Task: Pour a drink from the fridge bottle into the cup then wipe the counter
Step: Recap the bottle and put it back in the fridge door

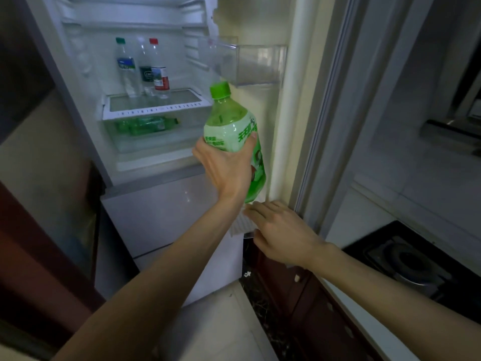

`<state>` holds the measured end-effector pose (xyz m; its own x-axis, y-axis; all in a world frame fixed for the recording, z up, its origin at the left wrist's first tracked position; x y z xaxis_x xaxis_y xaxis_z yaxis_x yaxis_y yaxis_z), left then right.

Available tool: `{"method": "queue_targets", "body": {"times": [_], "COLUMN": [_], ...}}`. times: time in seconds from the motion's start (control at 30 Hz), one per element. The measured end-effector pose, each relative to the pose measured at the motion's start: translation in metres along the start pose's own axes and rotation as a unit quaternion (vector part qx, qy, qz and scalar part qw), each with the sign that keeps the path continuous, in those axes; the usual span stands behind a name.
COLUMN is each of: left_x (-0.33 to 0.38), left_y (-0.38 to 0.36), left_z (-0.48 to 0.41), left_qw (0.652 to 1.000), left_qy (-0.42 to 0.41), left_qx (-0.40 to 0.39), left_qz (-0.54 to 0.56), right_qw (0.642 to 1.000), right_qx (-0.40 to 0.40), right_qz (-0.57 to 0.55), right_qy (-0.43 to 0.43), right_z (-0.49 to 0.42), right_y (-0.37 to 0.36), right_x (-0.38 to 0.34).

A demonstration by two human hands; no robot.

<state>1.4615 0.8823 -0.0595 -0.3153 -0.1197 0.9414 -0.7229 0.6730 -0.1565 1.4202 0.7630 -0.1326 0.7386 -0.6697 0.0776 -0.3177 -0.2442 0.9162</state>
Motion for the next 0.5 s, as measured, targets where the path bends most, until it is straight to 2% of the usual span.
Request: {"method": "queue_targets", "body": {"times": [0.3,0.5], "left_x": [-0.008,-0.031], "left_y": [-0.021,-0.031], "left_z": [-0.009,0.000], "left_qw": [0.994,0.986], "left_qy": [-0.023,0.008], "left_qx": [0.015,0.006], "left_qz": [-0.104,-0.166], "right_qw": [0.999,1.000], "right_qx": [-0.031,0.022], "right_qz": [0.002,-0.013], "right_qy": [-0.008,0.003], "right_z": [-0.006,-0.008], "right_y": [0.000,0.010], "right_x": [-0.001,-0.006]}}
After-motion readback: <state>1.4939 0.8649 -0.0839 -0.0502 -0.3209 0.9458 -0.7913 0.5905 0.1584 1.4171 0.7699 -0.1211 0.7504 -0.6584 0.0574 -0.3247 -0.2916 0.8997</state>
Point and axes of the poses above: each hand's wrist, its own z-axis away from the middle knuckle, its own y-axis out of the back of the hand, x = y × z, the point moved 9 cm from there along -z, towards the middle knuckle, and after that the axes turned 5 degrees about x, right-handed, at the moved point
